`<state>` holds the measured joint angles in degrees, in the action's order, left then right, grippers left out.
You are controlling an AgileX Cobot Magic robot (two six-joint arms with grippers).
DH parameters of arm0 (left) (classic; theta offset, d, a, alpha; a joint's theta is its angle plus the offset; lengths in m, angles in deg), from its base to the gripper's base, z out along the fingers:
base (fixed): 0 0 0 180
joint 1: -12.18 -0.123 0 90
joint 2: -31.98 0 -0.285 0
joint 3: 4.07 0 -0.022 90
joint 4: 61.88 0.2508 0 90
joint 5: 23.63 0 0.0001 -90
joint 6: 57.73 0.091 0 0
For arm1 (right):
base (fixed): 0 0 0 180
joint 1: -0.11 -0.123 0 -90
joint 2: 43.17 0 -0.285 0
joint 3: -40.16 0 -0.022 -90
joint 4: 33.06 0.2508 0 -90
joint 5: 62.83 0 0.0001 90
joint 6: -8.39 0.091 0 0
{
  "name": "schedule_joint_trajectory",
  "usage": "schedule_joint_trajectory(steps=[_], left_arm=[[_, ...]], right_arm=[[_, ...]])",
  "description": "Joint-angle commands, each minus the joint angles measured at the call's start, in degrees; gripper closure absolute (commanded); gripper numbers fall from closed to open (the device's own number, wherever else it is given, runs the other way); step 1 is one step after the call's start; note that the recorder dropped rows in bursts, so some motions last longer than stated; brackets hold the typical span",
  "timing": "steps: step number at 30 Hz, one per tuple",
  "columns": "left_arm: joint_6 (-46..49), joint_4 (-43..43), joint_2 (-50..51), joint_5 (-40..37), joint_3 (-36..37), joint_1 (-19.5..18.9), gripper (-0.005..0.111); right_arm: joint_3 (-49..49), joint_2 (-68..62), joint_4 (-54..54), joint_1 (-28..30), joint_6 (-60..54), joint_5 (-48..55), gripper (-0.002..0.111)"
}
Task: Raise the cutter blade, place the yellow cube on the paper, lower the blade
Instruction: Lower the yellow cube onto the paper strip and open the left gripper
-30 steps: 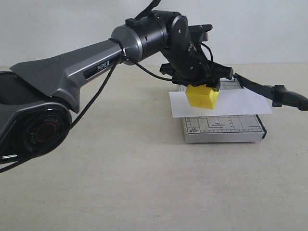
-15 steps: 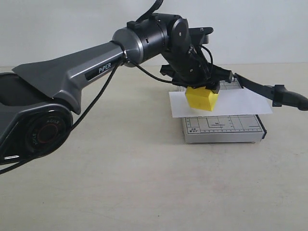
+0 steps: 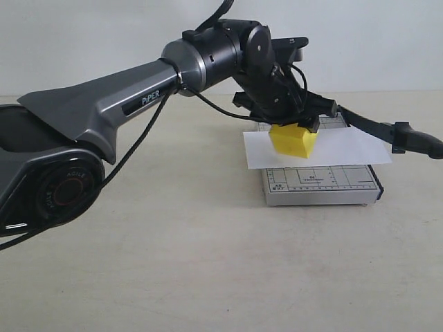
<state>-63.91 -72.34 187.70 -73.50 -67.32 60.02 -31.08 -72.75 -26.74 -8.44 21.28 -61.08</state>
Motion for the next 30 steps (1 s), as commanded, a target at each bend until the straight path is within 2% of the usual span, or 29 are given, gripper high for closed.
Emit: schedule_joint_trajectory(steps=[1,30], left_arm=[[1.45,-1.30,-0.19,0.66,-0.41,0.19,0.049],[7.19,1.22,-0.79,-3.70,-1.53,0.19,0.046]], right_arm=[[-0.26,0.50,-0.50,-0.02,0.04,-0.03,0.107],[-0.26,0.50,-0.50,-0.02,0.04,-0.14,0.107]])
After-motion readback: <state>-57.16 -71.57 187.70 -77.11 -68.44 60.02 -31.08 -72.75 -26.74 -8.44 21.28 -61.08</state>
